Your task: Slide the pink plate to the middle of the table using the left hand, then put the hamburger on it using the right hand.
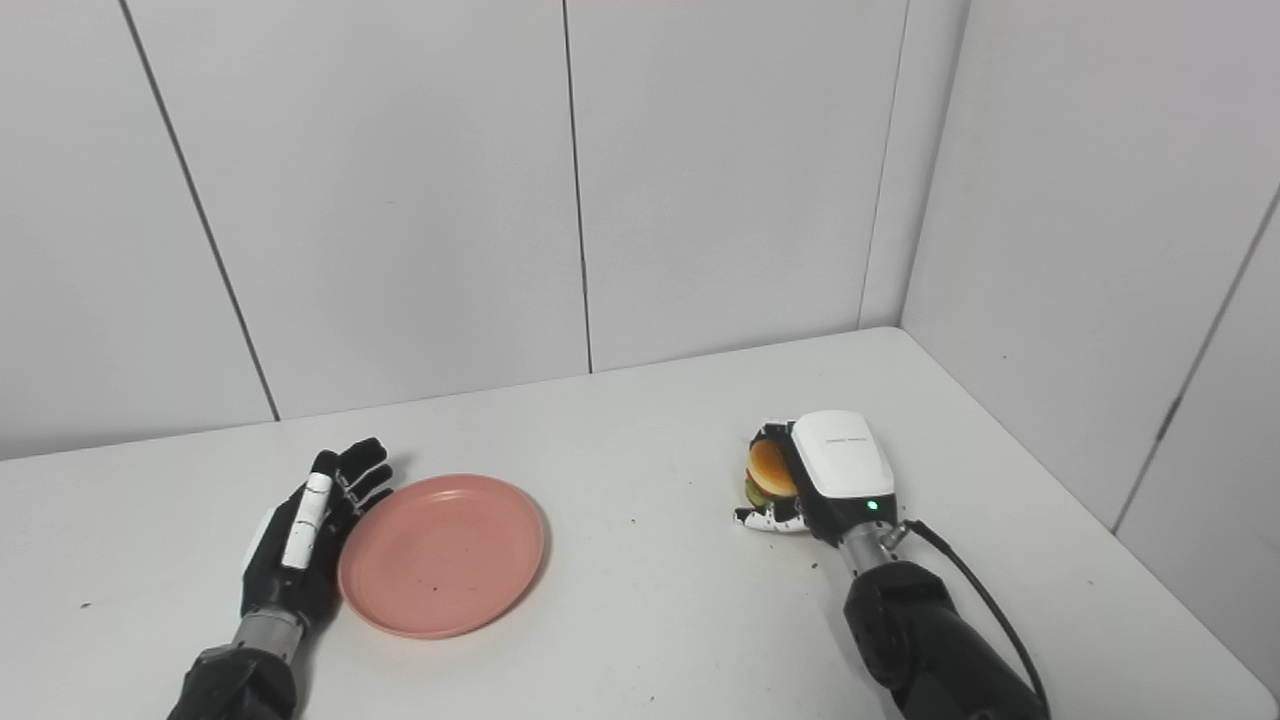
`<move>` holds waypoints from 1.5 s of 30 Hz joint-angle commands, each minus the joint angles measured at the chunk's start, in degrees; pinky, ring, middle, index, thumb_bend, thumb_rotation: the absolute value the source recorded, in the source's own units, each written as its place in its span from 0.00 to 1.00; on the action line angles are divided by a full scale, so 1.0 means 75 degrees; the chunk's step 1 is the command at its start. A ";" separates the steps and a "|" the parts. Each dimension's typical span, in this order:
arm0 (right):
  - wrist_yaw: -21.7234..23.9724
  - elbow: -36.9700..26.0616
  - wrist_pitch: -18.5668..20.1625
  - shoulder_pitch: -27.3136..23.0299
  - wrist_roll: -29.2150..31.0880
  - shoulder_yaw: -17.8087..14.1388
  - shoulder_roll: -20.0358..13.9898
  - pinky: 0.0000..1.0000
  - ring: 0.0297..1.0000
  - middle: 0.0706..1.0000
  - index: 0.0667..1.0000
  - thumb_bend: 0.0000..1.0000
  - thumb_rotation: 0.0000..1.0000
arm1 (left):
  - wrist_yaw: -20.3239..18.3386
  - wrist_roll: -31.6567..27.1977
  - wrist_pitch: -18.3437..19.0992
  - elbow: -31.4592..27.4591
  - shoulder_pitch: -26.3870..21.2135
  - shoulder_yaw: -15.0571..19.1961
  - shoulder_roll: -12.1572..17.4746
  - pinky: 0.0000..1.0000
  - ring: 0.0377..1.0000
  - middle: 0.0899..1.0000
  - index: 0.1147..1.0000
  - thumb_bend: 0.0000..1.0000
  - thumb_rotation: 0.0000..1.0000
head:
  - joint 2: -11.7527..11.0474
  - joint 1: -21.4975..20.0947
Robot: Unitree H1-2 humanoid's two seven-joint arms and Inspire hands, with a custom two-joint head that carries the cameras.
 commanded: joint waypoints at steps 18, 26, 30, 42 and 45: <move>0.1124 -0.2770 -0.0617 -0.0962 0.0189 -0.0092 0.0991 0.22 0.27 0.35 0.44 0.50 0.15 | 0.0592 0.0343 -0.0500 0.0520 0.0084 -0.0162 -0.0622 0.83 0.85 0.82 0.66 0.90 0.72 | -0.0040 0.1736; 0.1050 -0.2356 -0.0852 -0.1209 0.0111 0.0111 0.1570 0.20 0.24 0.32 0.44 0.50 0.14 | 0.0606 0.0324 -0.0769 0.0756 0.0095 -0.0149 -0.0588 0.83 0.85 0.82 0.67 0.88 0.73 | -0.0094 0.1969; 0.0889 -0.1655 -0.1222 -0.1363 0.0130 0.0347 0.1904 0.23 0.27 0.34 0.44 0.50 0.15 | 0.0586 0.0290 -0.0751 0.0677 0.0156 -0.0128 -0.0565 0.81 0.84 0.81 0.65 0.89 0.72 | -0.0119 0.1978; 0.0622 -0.0720 -0.1227 -0.1578 -0.0190 0.0833 0.2767 0.25 0.29 0.37 0.45 0.50 0.16 | 0.0581 0.0298 -0.0580 0.0435 0.0247 -0.0127 -0.0481 0.81 0.82 0.78 0.67 0.88 0.72 | -0.0139 0.1856; 0.0621 -0.0627 -0.1163 -0.1605 -0.0273 0.0925 0.2860 0.26 0.30 0.38 0.45 0.49 0.16 | 0.0581 0.0294 -0.0537 0.0395 0.0262 -0.0135 -0.0478 0.81 0.82 0.77 0.67 0.89 0.72 | -0.0129 0.1842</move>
